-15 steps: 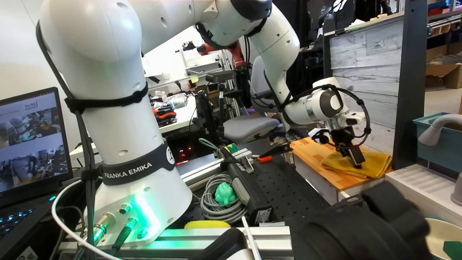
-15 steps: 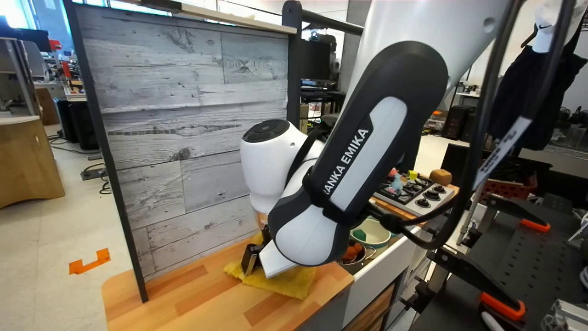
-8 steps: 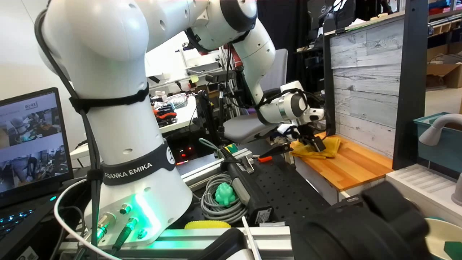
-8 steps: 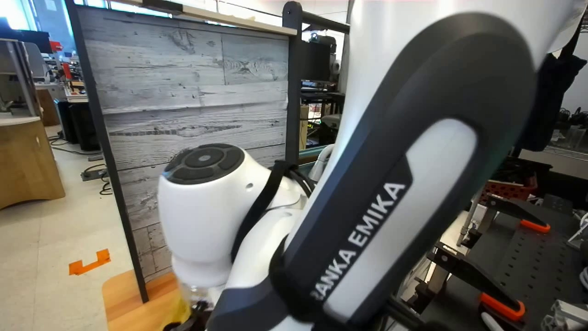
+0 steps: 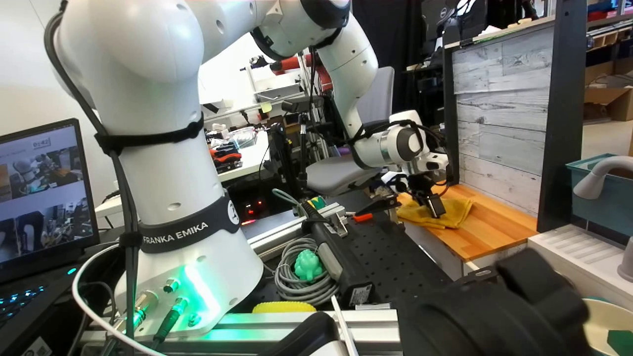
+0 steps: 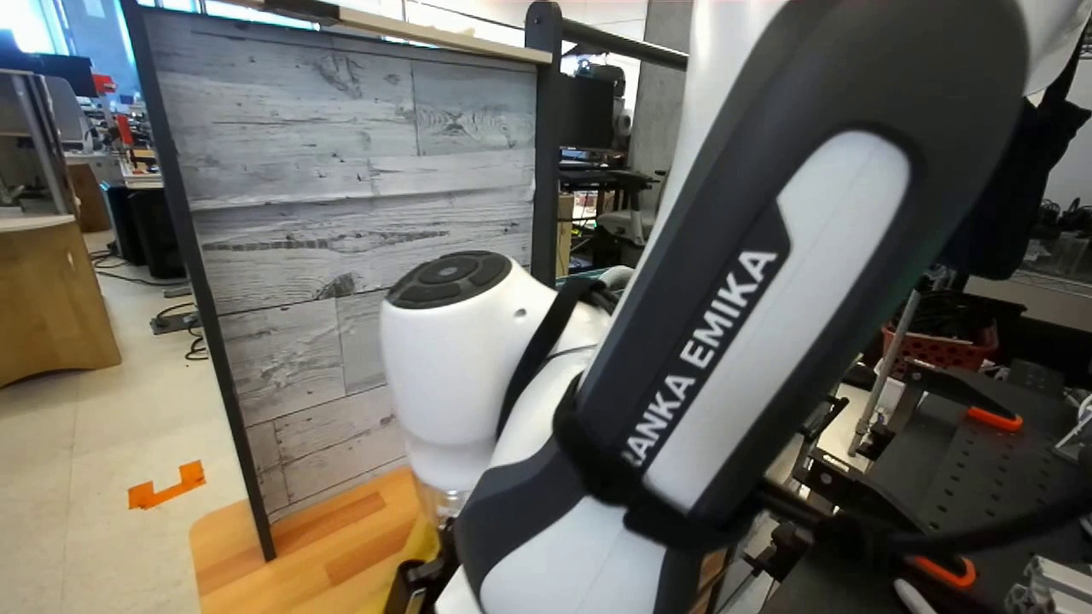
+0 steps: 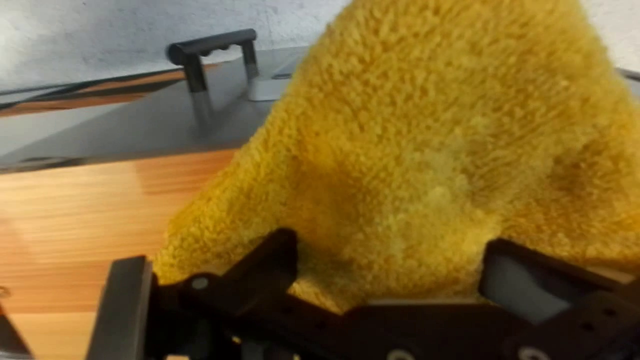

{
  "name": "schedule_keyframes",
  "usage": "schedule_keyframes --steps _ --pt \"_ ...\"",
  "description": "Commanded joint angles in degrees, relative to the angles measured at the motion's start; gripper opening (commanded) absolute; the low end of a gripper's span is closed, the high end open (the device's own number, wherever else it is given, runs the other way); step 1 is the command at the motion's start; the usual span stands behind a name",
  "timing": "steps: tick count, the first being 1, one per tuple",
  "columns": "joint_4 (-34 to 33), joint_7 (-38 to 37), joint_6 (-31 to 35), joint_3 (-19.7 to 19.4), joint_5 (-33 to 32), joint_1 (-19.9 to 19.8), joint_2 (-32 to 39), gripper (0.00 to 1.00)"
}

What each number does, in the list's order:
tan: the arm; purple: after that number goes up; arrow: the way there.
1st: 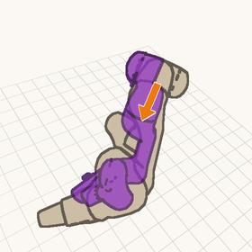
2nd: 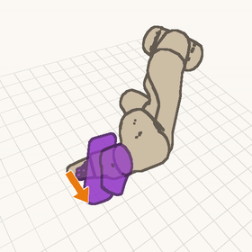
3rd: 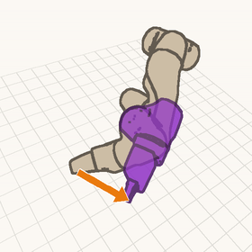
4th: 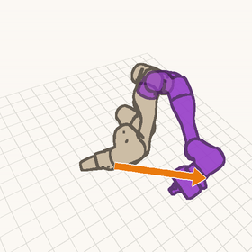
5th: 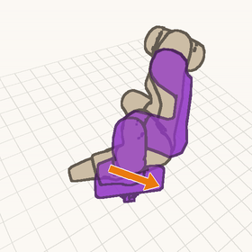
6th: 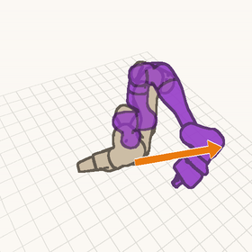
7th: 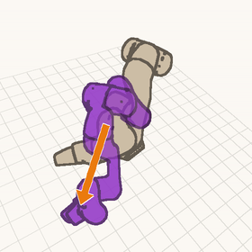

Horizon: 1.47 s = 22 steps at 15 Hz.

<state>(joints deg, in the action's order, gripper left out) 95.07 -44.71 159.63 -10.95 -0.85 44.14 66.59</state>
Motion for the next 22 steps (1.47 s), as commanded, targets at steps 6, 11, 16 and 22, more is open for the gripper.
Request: schedule_keyframes --steps 6,11,16,22 --pt "5.14 6.36 5.01 6.03 2.07 -12.29 -1.8 1.0" --pt "-3.51 11.79 4.84 16.88 3.67 -13.94 1.94 1.0" --pt "-8.15 10.23 0.35 12.48 4.22 -11.15 2.77 1.0" --pt "-6.56 5.87 -2.09 2.36 3.69 -14.23 2.67 1.0"
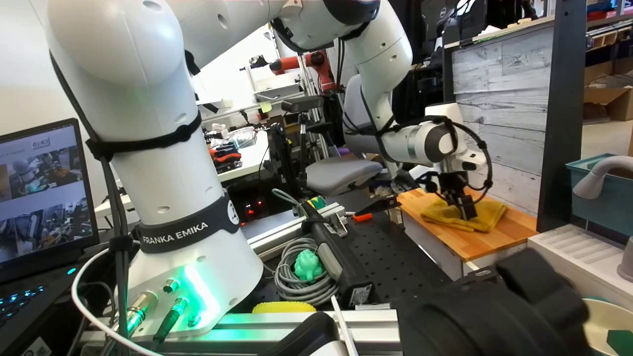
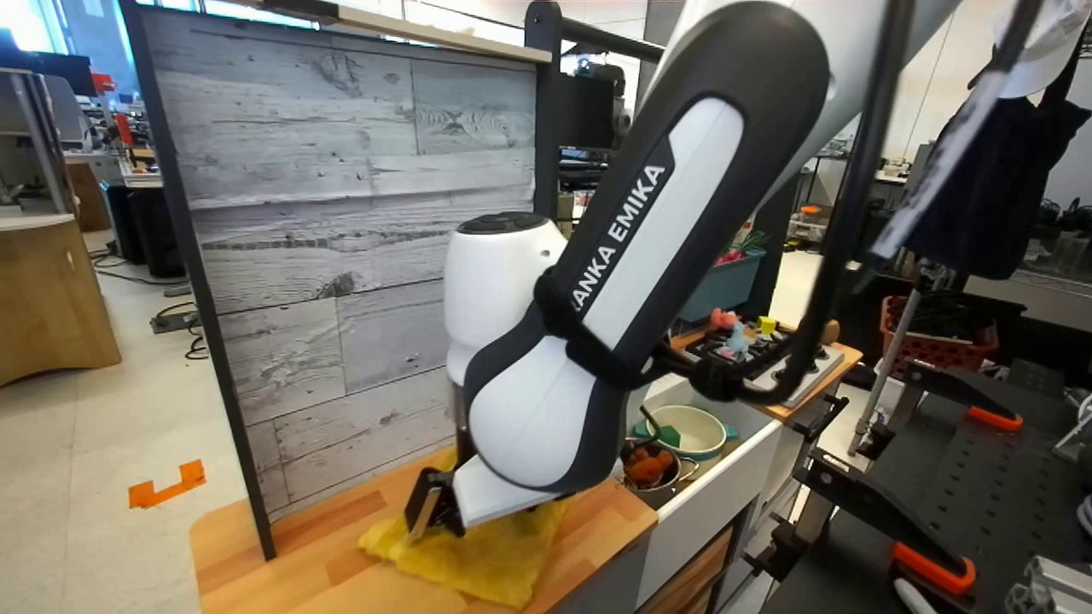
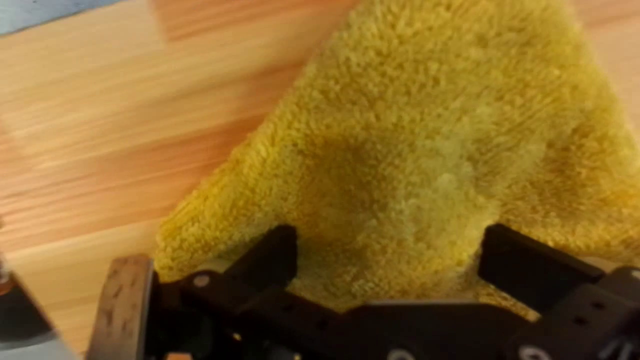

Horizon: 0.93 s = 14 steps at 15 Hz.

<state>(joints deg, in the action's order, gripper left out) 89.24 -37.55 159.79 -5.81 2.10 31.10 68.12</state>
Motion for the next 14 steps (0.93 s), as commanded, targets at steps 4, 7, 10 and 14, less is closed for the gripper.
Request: schedule_keyframes --steps 4,7,10,14 --pt "-5.08 1.0 -4.81 0.99 0.36 -2.94 3.5 1.0" --pt "-10.48 1.28 -5.17 5.55 0.67 -0.58 5.25 1.0" --pt "-18.49 -1.94 -10.11 6.54 0.7 4.07 7.8 1.0" --pt "-21.45 -9.29 -20.08 1.58 -0.89 7.22 7.98 1.0"
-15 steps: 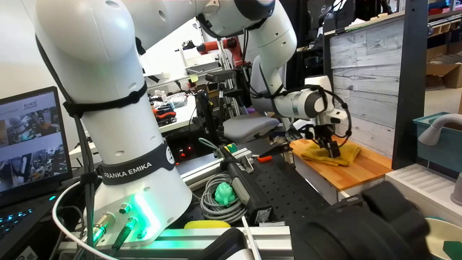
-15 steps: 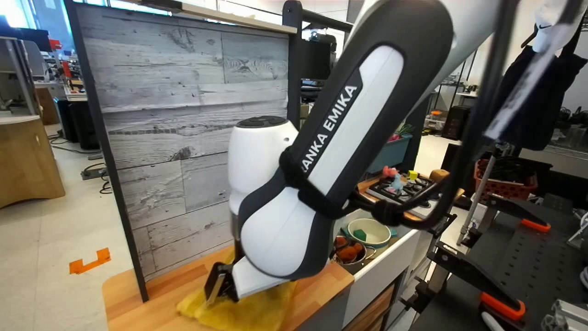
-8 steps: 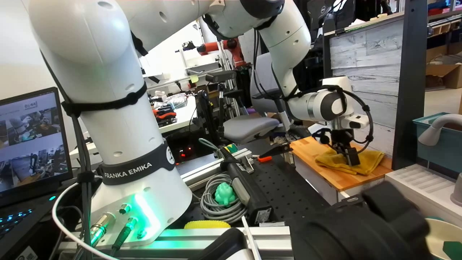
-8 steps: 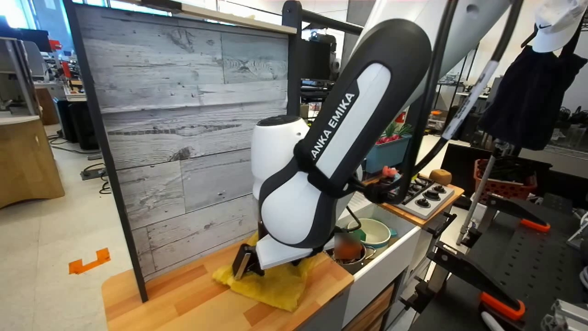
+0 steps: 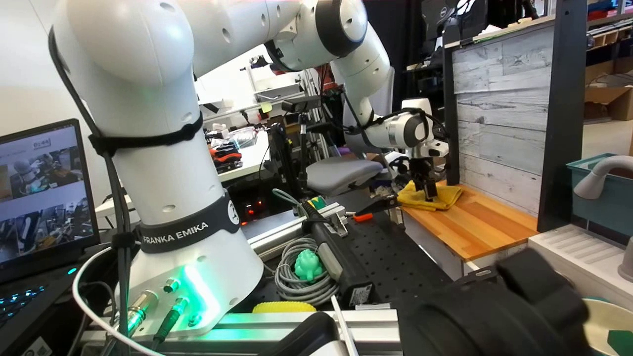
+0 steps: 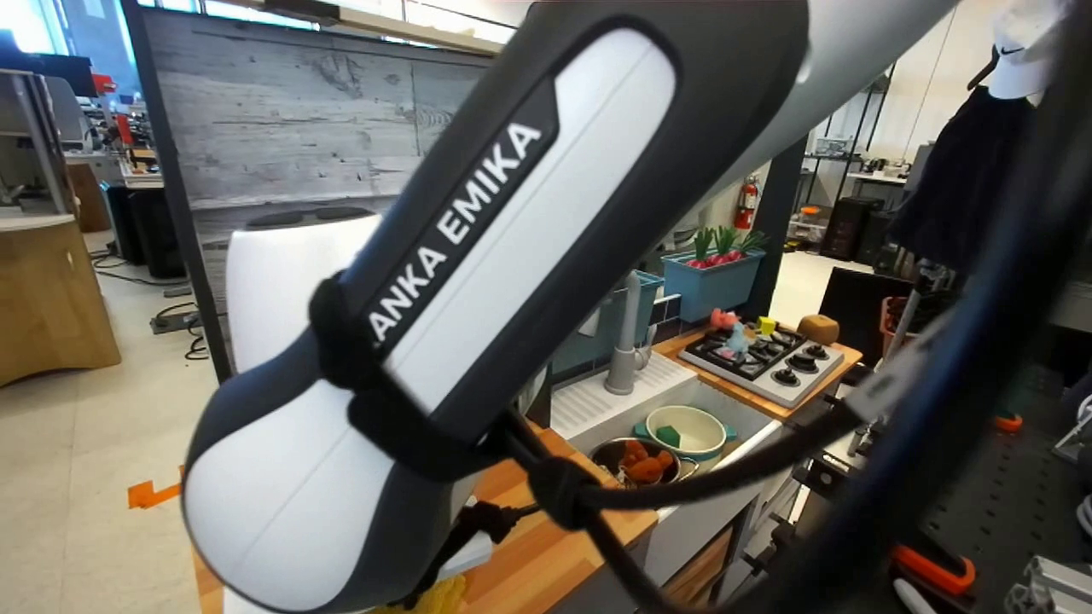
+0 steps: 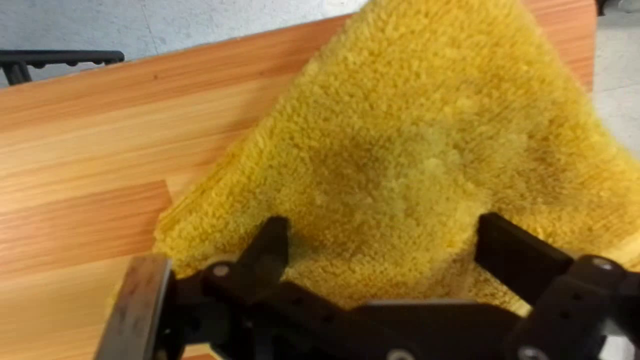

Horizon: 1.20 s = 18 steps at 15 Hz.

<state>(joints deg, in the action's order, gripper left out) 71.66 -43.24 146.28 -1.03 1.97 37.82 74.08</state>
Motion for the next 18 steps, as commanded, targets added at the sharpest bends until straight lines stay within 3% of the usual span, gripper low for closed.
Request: schedule_keyframes --steps 1,4,7,10,13,18 --pt "-3.57 -5.21 -8.04 -4.52 -1.25 0.33 1.77 1.0" --pt "-1.55 -8.13 -13.64 -7.51 -2.43 -1.82 -0.51 1.0" --pt "-4.26 -7.58 -17.96 -8.78 -5.1 -3.86 -0.03 1.0" --pt "-8.33 -4.45 -20.25 -6.79 -9.14 -4.07 1.68 1.0" --pt "-10.84 -0.77 -17.24 -4.01 -12.25 -1.89 2.92 1.0" --pt "-9.42 3.8 -16.2 -1.33 -10.26 -1.75 2.4 1.0"
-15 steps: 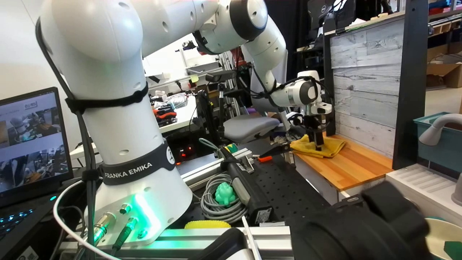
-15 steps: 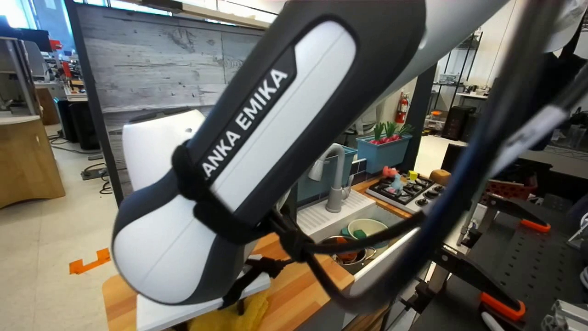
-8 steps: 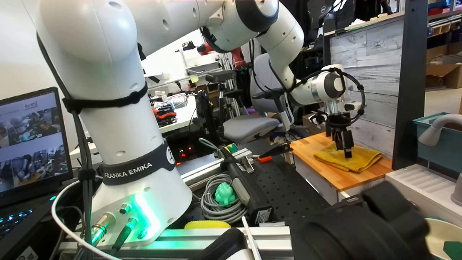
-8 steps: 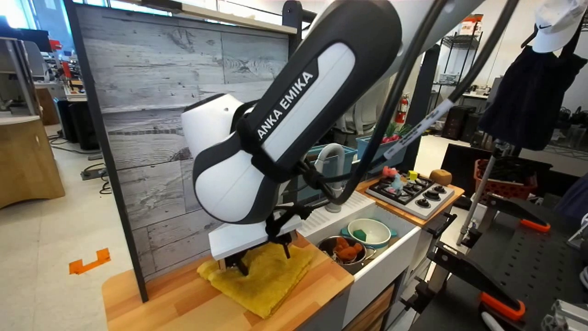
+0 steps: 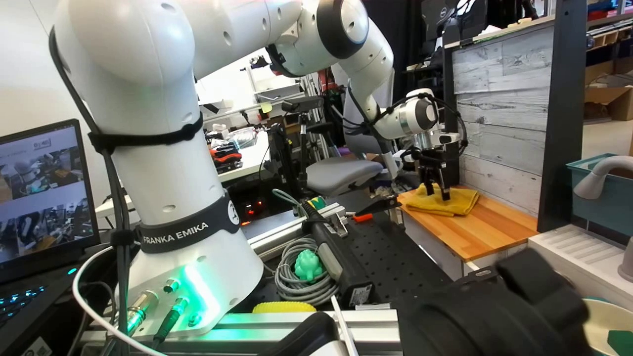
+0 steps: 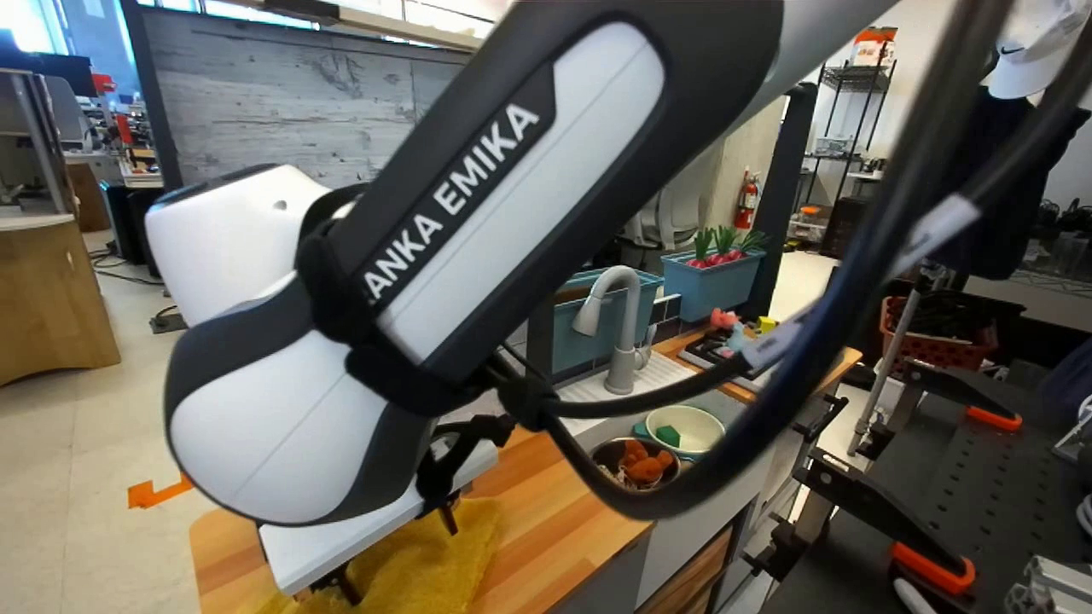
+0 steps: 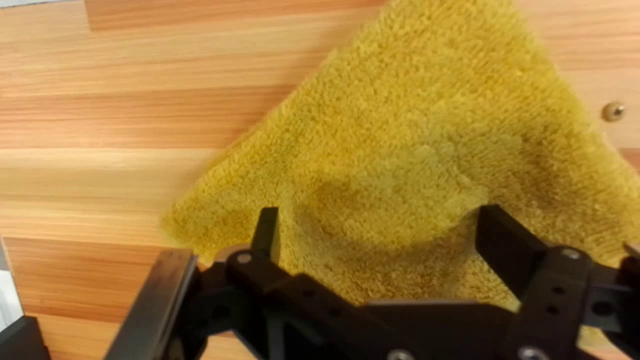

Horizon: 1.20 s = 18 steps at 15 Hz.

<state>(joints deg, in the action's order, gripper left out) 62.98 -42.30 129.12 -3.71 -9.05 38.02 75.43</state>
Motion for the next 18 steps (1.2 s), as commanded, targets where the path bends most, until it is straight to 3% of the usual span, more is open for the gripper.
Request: schedule_keyframes --steps 1,5,9,15,18 --pt "0.16 2.15 2.01 0.98 1.02 -2.44 1.11 1.0" --pt "7.37 1.13 8.52 0.69 2.02 -6.67 -0.1 1.0" --pt "14.76 1.89 19.14 1.34 1.65 -11.24 -0.49 1.0" --pt "22.63 9.89 36.44 4.63 2.05 -9.04 -2.0 1.0" --pt "26.42 14.7 38.05 7.65 4.68 -9.5 -4.75 1.0"
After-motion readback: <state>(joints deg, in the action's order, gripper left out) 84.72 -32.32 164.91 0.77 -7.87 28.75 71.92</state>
